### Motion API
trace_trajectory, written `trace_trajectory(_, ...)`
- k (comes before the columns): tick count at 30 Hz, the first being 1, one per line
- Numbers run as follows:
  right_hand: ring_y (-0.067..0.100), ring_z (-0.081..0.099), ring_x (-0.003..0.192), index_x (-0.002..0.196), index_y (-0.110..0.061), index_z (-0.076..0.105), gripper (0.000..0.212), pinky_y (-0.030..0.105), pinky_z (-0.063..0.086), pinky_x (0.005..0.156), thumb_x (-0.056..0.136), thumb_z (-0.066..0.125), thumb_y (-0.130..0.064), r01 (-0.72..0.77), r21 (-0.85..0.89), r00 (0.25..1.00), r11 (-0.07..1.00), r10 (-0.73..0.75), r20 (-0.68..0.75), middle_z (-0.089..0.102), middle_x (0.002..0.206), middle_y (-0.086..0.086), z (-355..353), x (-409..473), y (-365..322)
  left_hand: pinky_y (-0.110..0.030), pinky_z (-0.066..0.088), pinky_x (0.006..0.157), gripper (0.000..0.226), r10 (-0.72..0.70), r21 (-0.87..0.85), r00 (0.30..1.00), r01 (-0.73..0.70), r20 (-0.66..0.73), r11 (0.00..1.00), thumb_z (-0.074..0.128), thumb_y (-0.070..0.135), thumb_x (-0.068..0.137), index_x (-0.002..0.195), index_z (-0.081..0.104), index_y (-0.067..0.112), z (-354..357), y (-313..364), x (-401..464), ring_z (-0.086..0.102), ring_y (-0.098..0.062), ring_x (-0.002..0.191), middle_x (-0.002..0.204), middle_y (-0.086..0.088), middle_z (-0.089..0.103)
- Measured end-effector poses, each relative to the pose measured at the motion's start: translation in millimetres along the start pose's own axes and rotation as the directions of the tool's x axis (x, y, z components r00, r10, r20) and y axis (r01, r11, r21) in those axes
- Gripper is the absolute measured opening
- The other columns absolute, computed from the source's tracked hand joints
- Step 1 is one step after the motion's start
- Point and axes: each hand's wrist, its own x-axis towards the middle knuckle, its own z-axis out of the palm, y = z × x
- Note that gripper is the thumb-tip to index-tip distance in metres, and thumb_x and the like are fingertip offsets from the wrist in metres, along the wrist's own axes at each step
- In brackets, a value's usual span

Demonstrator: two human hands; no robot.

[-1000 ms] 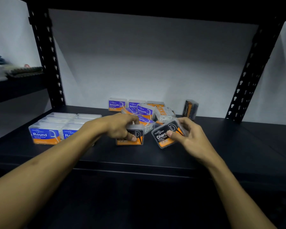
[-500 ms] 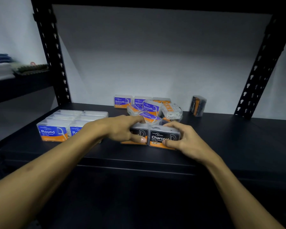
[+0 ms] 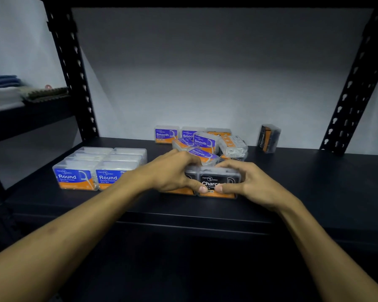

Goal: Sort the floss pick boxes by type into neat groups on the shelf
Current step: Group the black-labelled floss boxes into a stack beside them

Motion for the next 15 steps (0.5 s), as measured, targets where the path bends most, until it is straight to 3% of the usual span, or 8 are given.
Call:
trace_trajectory(7, 0.007, 0.067, 0.092, 0.107, -0.008, 0.066, 0.036, 0.02, 0.051, 0.08, 0.076, 0.084, -0.003, 0.027, 0.022, 0.999, 0.999, -0.027, -0.028, 0.07, 0.101, 0.0, 0.3, -2.2, 2.3, -0.037, 0.05, 0.087, 0.064, -0.03, -0.027, 1.0, 0.03, -0.002, 0.999, 0.066, 0.081, 0.061, 0.103, 0.062, 0.032, 3.8, 0.5, 1.5, 0.056, -0.017, 0.102, 0.11, 0.005, 0.065)
trace_trajectory(15, 0.013, 0.069, 0.097, 0.11, -0.007, 0.066, 0.037, 0.024, 0.054, 0.083, 0.077, 0.083, -0.001, 0.007, 0.059, 0.999, 0.998, -0.005, -0.037, 0.072, 0.107, 0.01, 1.0, -4.4, 0.5, -0.034, 0.048, 0.077, 0.044, -0.034, -0.043, 0.999, 0.036, 0.029, 0.998, 0.07, 0.077, 0.063, 0.083, 0.052, 0.042, 0.3, 3.0, 3.3, 0.054, -0.016, 0.088, 0.092, 0.009, 0.06)
